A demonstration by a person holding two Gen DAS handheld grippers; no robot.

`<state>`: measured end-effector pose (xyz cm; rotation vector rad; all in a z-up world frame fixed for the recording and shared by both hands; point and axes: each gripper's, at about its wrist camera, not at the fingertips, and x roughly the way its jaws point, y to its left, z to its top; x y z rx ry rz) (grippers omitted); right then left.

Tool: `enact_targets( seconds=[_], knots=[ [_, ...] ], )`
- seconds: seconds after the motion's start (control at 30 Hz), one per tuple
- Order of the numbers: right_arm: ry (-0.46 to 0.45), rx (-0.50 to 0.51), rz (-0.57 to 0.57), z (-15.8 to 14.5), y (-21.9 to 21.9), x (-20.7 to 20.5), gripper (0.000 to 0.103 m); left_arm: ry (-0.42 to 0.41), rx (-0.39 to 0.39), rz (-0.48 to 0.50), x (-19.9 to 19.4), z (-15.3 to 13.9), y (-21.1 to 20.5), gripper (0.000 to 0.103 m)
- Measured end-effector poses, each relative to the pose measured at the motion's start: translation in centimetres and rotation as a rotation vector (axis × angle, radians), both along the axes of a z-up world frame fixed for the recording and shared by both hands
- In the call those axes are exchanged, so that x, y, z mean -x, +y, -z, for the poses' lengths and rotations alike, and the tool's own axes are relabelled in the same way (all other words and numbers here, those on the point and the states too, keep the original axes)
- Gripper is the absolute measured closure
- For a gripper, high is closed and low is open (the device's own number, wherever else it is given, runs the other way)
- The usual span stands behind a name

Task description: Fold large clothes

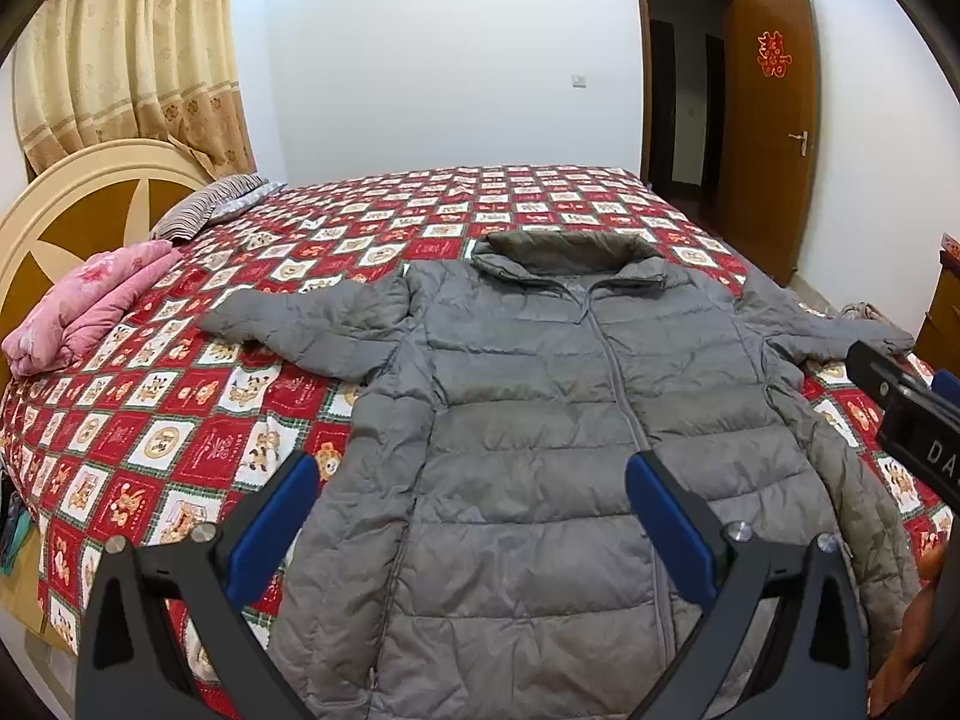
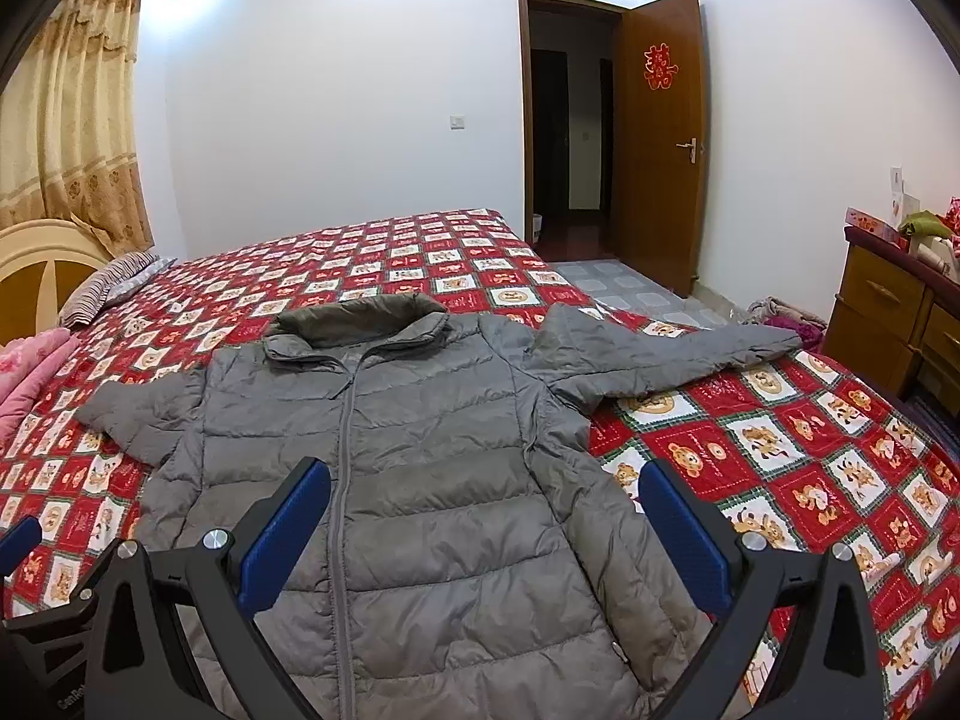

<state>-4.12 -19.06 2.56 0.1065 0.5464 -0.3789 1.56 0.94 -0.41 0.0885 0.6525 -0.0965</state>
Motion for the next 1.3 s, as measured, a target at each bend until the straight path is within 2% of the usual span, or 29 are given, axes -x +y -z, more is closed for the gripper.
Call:
enact_targets(
  seconds=[0.7, 1.3],
  knots=[
    [0.055, -0.013, 0.03, 0.9, -3.1, -4.3, 0.001, 0.027, -0.002, -0.021, -4.4, 0.7, -0.9, 0.0],
    [0.115, 0.004, 0.125, 1.8, -8.7, -10.2, 0.001, 0.043, -0.059, -0.063, -11.9, 2.2, -2.4, 0.0]
  ],
)
